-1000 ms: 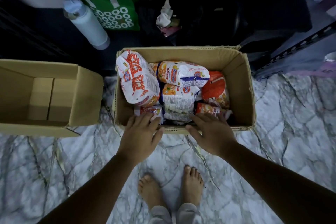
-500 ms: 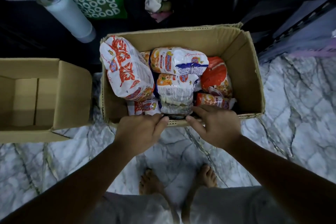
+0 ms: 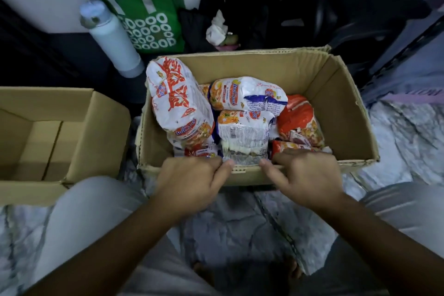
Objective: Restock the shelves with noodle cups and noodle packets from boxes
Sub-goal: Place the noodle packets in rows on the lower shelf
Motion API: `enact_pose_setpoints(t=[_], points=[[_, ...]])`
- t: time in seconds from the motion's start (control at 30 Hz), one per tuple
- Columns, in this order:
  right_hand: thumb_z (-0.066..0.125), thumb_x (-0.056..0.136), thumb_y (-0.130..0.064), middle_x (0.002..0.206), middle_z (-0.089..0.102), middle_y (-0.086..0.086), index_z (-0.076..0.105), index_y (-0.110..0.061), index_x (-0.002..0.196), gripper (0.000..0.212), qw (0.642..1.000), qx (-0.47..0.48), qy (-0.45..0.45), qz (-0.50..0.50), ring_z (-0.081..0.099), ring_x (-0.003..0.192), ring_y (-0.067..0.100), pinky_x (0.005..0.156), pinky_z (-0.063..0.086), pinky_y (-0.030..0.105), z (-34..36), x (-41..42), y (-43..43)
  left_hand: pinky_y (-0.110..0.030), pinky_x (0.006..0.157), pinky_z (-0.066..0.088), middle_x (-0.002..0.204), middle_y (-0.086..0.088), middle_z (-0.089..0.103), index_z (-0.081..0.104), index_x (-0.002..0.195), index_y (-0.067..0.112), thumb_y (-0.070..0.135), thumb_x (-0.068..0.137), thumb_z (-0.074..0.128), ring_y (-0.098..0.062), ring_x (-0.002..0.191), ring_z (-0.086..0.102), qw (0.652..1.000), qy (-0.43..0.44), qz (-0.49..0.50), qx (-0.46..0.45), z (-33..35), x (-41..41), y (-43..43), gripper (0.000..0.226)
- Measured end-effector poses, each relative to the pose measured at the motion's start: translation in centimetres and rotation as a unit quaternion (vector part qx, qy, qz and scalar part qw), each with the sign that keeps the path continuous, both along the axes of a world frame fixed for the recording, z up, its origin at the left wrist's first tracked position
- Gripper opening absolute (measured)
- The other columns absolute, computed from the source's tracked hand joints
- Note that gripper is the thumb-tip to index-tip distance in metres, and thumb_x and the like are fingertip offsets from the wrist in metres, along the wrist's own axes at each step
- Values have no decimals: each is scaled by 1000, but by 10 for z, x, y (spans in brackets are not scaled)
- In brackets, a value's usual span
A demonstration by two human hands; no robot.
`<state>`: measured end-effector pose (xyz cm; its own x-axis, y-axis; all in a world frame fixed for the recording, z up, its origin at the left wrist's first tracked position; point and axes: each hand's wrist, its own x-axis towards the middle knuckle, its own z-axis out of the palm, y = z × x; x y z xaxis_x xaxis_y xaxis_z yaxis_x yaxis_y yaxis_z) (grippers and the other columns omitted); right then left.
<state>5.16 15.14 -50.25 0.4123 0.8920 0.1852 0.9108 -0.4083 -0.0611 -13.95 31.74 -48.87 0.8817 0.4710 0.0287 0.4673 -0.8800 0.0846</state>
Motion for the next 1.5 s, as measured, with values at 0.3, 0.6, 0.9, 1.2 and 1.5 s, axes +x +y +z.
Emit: enact_pose_setpoints(t=[0.3, 0.6, 0.9, 1.2, 1.5], points=[[33, 98, -68, 83, 69, -6, 71, -30, 95, 54, 979, -123, 160, 12, 65, 82, 14, 56, 35, 27, 25, -6, 24, -35, 72, 55, 90, 15, 71, 67, 107, 38, 65, 97, 42, -5, 83, 65, 974, -72, 62, -205, 11, -6, 10, 38], [59, 94, -51, 105, 67, -9, 69, -32, 117, 31, 963, 4, 264, -53, 63, 92, 13, 73, 55, 34, 26, 10, 87, -37, 80, 55, 116, 6, 67, 72, 121, 24, 40, 97, 58, -17, 100, 61, 958, -262, 84, -83, 51, -1, 60, 32], [85, 74, -58, 131, 44, 8, 38, -28, 123, 74, 856, -21, 486, -174, 57, 108, 25, 84, 58, 41, -27, 35, 106, -64, 115, 31, 168, -6, 11, 14, 157, 51, 70, 81, 68, -41, 151, 8, 976, 50, 175, -121, 39, 25, 93, 96], [91, 64, -58, 116, 66, -10, 51, -32, 143, 93, 892, -45, 443, -81, 65, 99, 7, 86, 56, 27, 3, 44, 80, -65, 115, 22, 139, -3, 53, 43, 144, 42, 69, 86, 64, -29, 137, 41, 989, 21, 138, 39, 27, 26, 91, 67], [83, 75, -57, 119, 51, -9, 49, -48, 140, 74, 953, 156, 242, -97, 52, 109, 11, 92, 48, 30, 88, 71, 52, -40, 86, 53, 121, -4, 65, 62, 129, 24, 57, 86, 74, -26, 112, 60, 957, -225, 148, -104, 38, 74, 97, 56]])
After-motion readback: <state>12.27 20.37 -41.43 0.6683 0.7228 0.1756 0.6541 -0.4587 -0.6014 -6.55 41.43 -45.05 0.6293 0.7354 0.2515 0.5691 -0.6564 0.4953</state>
